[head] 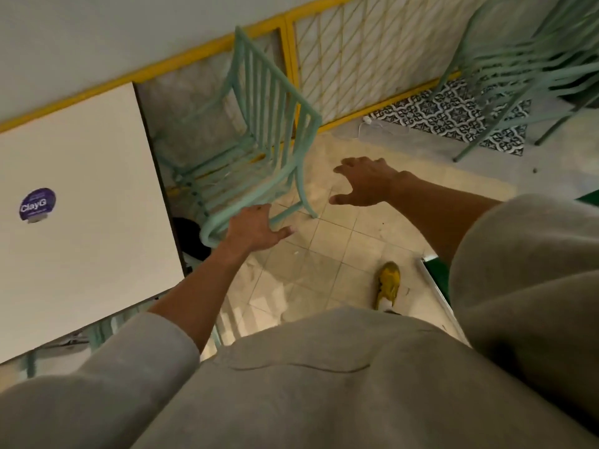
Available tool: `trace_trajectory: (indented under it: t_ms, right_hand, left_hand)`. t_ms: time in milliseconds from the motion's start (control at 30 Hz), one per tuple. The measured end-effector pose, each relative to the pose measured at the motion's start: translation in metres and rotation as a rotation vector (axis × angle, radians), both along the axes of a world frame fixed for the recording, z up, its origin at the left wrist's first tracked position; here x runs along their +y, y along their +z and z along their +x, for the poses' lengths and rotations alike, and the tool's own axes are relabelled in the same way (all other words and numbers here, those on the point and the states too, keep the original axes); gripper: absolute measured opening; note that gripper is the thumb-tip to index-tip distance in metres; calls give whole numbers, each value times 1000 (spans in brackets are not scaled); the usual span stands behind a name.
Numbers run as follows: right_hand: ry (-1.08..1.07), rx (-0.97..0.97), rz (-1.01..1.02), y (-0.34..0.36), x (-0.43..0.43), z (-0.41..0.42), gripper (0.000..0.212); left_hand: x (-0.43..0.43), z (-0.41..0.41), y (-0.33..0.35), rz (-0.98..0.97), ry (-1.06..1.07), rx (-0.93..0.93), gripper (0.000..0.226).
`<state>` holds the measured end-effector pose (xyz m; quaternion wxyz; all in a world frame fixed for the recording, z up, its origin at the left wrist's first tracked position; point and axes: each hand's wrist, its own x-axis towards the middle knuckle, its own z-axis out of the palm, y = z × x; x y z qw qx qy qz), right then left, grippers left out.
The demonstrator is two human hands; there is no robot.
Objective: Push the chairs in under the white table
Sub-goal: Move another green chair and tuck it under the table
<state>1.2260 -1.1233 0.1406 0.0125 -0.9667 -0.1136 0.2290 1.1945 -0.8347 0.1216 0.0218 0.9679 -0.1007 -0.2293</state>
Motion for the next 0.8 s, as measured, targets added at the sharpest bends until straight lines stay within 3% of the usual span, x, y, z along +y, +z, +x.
trace_trajectory:
  t_ms: [367, 800]
  right_hand:
    - [245, -68, -5, 26, -134, 203, 91]
    - [607, -134, -89, 53, -121, 408, 78]
  left_hand:
    - [-162, 138, 18, -157, 338, -47, 103]
    - [-233, 273, -15, -404, 741, 4, 87]
